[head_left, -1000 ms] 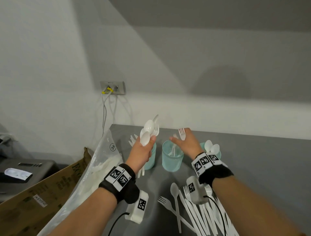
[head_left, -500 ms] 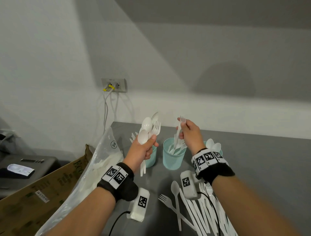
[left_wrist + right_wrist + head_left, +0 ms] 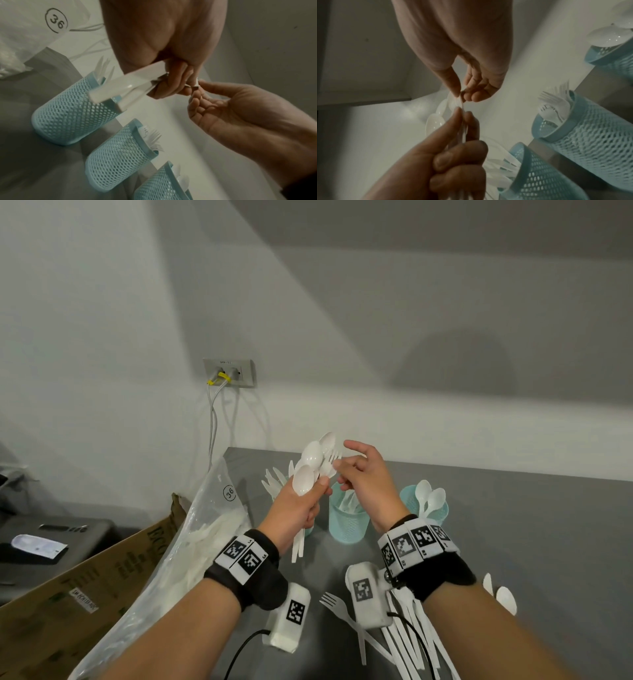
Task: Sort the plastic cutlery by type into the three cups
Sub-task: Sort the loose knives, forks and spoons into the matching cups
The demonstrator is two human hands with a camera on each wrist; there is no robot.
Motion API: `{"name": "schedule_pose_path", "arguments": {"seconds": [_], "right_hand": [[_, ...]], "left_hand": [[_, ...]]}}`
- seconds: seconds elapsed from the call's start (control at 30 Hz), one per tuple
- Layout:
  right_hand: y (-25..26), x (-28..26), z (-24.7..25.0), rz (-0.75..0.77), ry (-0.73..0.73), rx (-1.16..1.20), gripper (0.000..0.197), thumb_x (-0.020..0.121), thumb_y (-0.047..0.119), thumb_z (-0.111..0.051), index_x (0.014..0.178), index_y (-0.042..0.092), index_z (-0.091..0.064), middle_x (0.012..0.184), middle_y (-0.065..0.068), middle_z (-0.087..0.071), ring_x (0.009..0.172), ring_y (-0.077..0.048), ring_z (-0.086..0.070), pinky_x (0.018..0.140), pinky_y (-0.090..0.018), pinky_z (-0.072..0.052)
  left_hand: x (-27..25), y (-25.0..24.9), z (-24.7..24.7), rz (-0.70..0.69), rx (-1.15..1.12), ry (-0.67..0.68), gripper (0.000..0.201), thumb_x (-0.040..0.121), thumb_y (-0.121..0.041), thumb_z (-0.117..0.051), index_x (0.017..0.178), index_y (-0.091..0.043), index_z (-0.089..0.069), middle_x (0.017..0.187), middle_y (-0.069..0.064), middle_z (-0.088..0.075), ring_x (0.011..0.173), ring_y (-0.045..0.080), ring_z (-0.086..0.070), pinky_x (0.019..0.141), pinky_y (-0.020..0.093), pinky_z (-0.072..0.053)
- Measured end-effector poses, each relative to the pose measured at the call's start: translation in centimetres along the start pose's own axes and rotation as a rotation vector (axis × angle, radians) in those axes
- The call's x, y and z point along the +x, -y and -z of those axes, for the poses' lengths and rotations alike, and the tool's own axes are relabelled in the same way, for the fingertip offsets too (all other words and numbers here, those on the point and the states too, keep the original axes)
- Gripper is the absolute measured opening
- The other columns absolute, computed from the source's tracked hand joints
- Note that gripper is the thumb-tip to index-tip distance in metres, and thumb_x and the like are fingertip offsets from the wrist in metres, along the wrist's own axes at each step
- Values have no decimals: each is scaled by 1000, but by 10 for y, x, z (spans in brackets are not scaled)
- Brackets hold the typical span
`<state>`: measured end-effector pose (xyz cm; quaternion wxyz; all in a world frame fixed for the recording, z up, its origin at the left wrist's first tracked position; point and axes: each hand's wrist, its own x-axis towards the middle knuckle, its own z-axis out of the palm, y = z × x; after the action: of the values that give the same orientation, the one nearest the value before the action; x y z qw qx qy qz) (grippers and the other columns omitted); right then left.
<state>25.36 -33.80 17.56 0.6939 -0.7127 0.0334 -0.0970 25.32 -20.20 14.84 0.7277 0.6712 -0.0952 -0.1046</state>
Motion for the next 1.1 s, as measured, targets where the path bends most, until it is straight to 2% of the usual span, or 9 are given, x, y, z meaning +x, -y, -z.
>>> {"name": "schedule_pose_path", "arguments": {"seconds": [0.13,0.3,0.4,0.5,0.6,0.7,0.83,1.0,1.1], "right_hand": [[10,5,12,20,-80,-1,33,93,7,-54,126,12,-52,82,-1,-56,65,-11,-54,62,-20,-50],[24,16,31,164,-212,-71,28,94,6,-49,114,25,-52,87,3,-52,65,-11,-57,67,-24,-53],[7,20,34,179,-253,-233,29,92,5,-49,108,29,-53,82,5,-52,66,-20,-61,67,-30,-53],[-21,16,34,102,-210,-344,29,90,2,-47,103,27,-54,78,2,-56,72,-29,-63,73,-42,-53],[-38,10,35,3,-146,-419,23,93,7,-47,107,20,-59,95,-4,-58,81,-22,-59,74,-37,-51],[-36,8,33,62,-126,-488,22,96,20,-47,109,17,-65,112,-6,-60,100,-19,-55,94,-36,-45],[-7,0,17,75,4,-194,27,100,34,-39,120,26,-56,111,4,-61,85,-11,-59,82,-31,-51],[0,-6,5,64,121,-114,28,101,23,-40,120,20,-60,114,-3,-68,98,-14,-65,81,-25,-54],[0,-16,5,26,164,-52,29,98,29,-46,122,20,-59,111,4,-70,101,-7,-66,80,-18,-52]], "left_hand": [[3,3,6,4,37,-71,30,97,-33,-51,105,-5,-53,66,-1,-43,44,5,-31,41,16,-26],[6,10,12,-97,312,-261,19,96,-31,-51,98,-12,-52,74,-6,-52,57,0,-48,58,19,-38],[5,12,11,-150,426,-296,17,95,-31,-53,104,-17,-49,79,-10,-49,72,6,-50,68,21,-41],[4,15,12,-206,563,-247,14,95,-24,-53,105,-21,-44,81,-11,-51,72,10,-51,71,32,-44],[0,13,13,-215,646,-207,23,93,-13,-50,114,-18,-42,90,-5,-55,82,20,-56,77,37,-46],[-3,12,12,-227,706,-167,28,93,-14,-49,119,-19,-39,93,-3,-56,83,23,-58,73,35,-45],[-6,15,10,-260,854,-132,35,92,-14,-49,124,-23,-37,90,-5,-55,77,20,-55,66,31,-39],[-6,15,5,-324,858,-96,28,93,-18,-50,118,-24,-40,96,-8,-53,79,20,-58,65,33,-41],[-2,12,-2,-309,749,-105,21,93,-23,-55,110,-25,-42,85,-11,-57,77,16,-59,65,33,-44]]}}
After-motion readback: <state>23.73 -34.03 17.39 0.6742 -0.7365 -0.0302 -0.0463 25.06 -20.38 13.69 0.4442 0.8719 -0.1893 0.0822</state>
